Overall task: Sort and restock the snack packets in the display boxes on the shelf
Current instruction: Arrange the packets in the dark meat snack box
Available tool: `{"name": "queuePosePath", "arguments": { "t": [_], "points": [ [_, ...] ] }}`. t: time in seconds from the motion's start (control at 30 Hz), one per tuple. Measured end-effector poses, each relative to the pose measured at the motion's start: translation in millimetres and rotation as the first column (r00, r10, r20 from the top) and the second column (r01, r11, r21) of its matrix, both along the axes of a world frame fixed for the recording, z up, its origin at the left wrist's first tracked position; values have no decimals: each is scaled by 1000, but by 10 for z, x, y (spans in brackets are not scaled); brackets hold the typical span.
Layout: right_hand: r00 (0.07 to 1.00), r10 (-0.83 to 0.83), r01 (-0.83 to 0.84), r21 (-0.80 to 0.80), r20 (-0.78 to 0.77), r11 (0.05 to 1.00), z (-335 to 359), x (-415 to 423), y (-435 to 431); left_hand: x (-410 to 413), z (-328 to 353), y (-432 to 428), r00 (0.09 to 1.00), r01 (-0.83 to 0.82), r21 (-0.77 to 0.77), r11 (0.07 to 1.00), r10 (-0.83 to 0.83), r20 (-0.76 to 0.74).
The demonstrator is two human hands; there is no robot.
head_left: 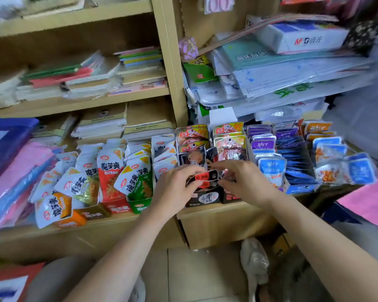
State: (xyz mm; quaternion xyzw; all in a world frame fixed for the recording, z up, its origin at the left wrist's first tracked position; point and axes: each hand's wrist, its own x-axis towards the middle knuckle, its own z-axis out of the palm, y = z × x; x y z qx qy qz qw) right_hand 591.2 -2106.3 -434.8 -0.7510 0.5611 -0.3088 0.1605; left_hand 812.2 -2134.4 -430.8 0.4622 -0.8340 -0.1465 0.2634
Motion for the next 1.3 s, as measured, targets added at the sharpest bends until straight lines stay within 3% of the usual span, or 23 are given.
{"name": "queuePosePath", "arguments": {
  "t": [0.1, 0.33, 0.47, 0.57, 0.67, 0.8, 0.9, 1.0, 1.1, 1.3],
  "points": [
    [997, -27, 25, 36, 75, 999, -20, -56, -76, 58, 21, -179, 979, -107, 30, 994, 110, -173],
    [989, -118, 118, 2, 84, 993, 58, -317, -129, 142, -20, -292, 934, -200, -7, 980, 189, -304],
    [943, -245, 260, -37, 227, 965, 297, -671, -159, 158, -88, -184, 898, -200, 43, 979, 200, -392],
    [946, -287, 292, -10, 148, 956, 321, -833, -150, 122, -71, -218, 928, -102, 121, 987, 138, -346],
    [976, -212, 209, 77, 39, 975, 341, -745, -129, 85, -54, -252, 973, 46, 204, 978, 2, -231],
    [992, -124, 117, 259, 12, 959, 325, -474, -105, 112, 17, -284, 985, 139, 225, 964, -110, -135],
    [995, -65, 35, 331, 80, 943, 283, -196, -114, 106, 78, -356, 979, 122, 195, 973, -85, -186],
    [982, -68, 6, 336, 174, 942, 212, -2, -118, 76, 166, -437, 929, 71, 174, 982, -2, -369],
    [983, -89, 35, 316, 159, 948, 187, 55, -136, 80, 229, -564, 849, -5, 165, 986, 92, -521],
    [874, -95, 4, 188, 477, 982, 228, 168, -218, 40, 261, -645, 605, -26, 266, 964, 227, -763]
  ]
}}
